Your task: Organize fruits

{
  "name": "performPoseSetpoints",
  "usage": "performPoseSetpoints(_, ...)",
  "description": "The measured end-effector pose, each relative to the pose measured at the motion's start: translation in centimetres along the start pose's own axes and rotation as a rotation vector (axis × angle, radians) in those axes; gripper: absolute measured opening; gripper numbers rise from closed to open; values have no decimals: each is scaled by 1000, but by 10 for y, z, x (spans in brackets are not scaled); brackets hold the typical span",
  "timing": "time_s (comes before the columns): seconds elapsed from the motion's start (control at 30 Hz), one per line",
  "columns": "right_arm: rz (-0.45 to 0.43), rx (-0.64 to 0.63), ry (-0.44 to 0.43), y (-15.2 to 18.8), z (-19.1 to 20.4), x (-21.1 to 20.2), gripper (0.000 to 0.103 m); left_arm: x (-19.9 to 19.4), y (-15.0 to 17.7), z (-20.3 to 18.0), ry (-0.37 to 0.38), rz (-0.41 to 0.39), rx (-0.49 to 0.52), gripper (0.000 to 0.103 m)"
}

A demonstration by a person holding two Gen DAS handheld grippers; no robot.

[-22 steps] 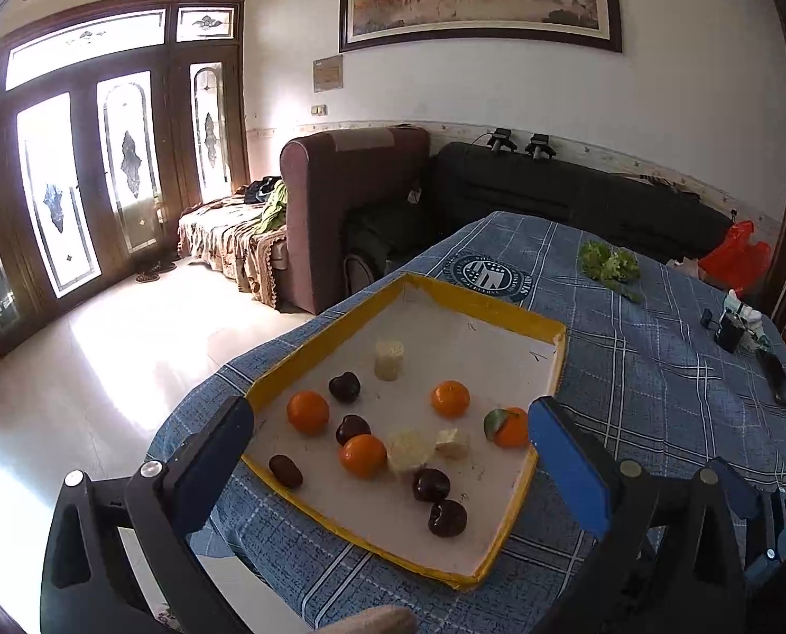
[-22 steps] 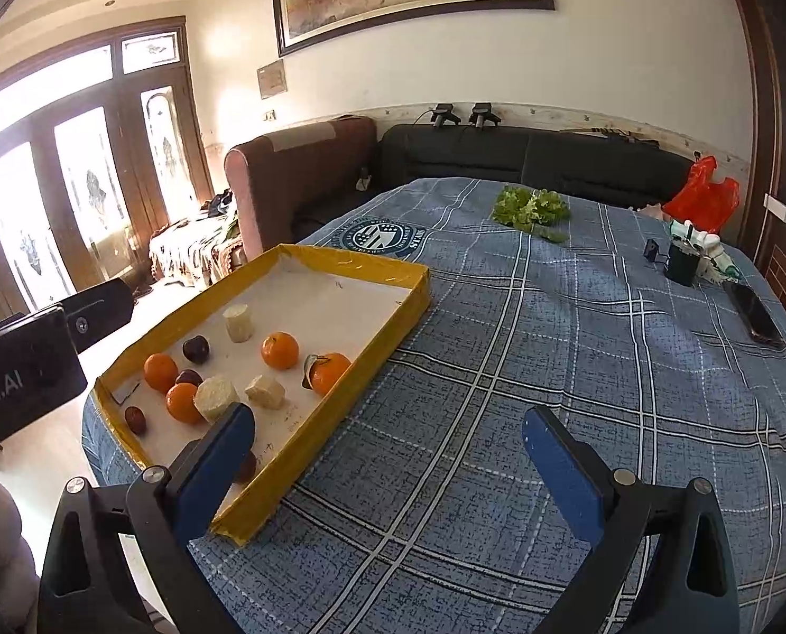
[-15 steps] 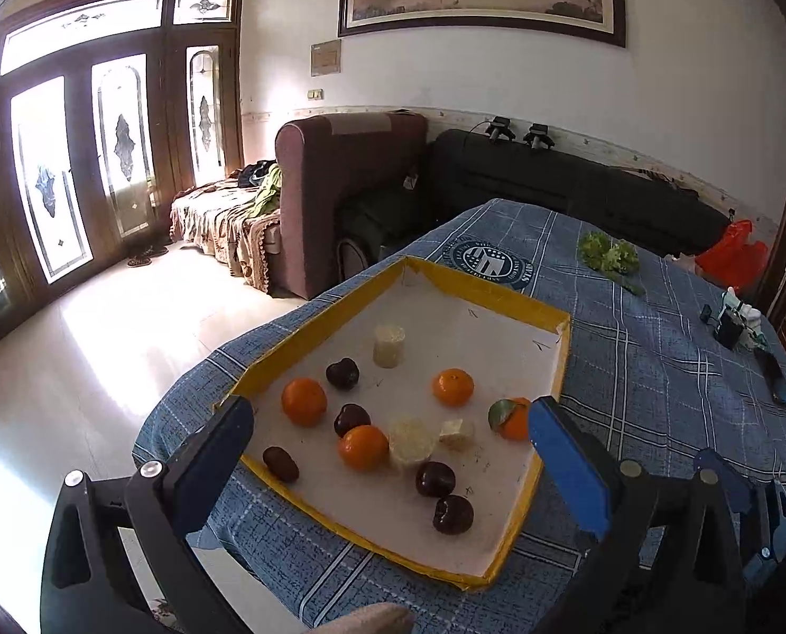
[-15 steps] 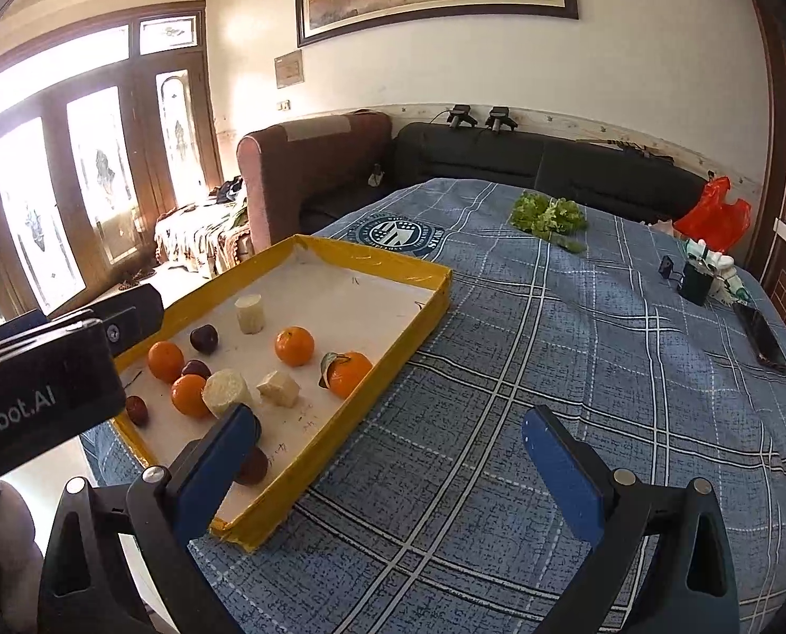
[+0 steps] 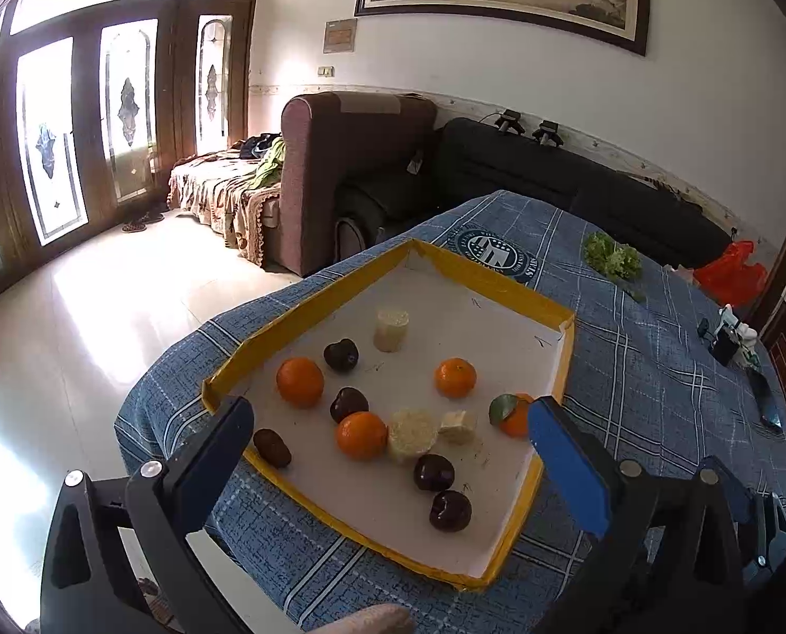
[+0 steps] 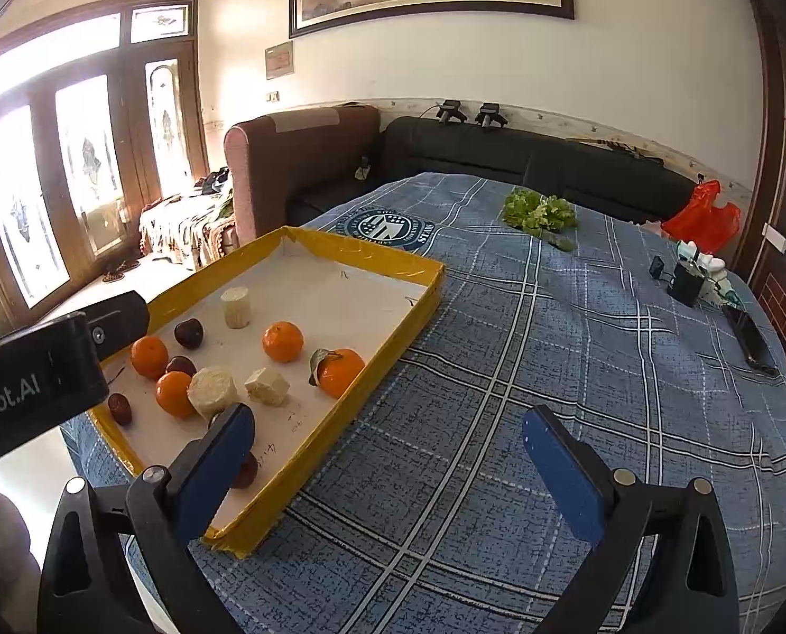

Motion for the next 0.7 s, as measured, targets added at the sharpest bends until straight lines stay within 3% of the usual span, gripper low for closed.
performPoseSetpoints(0.13,-27,-3,27,-2,-8,-6,103,-3,0,-5,1,-8,9,103)
performPoseSetpoints(0.37,-8,32,0,7,-11,-6,103,-12,2,-15,-5,-19,38,103)
performPoseSetpoints(0.7,-50,-40,11,7,4,-20,103,-16,7,-22,-5,-12,56,103)
Point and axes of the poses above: each gripper's, at about its wrist camera, not at the fingertips, and x roughly the way its jaws point, z to its left, y to its underside, the point moved 3 cm from there along x, roughly the way its jaws point, and after that the axes turned 7 degrees about -z, right-handed, at the moved point
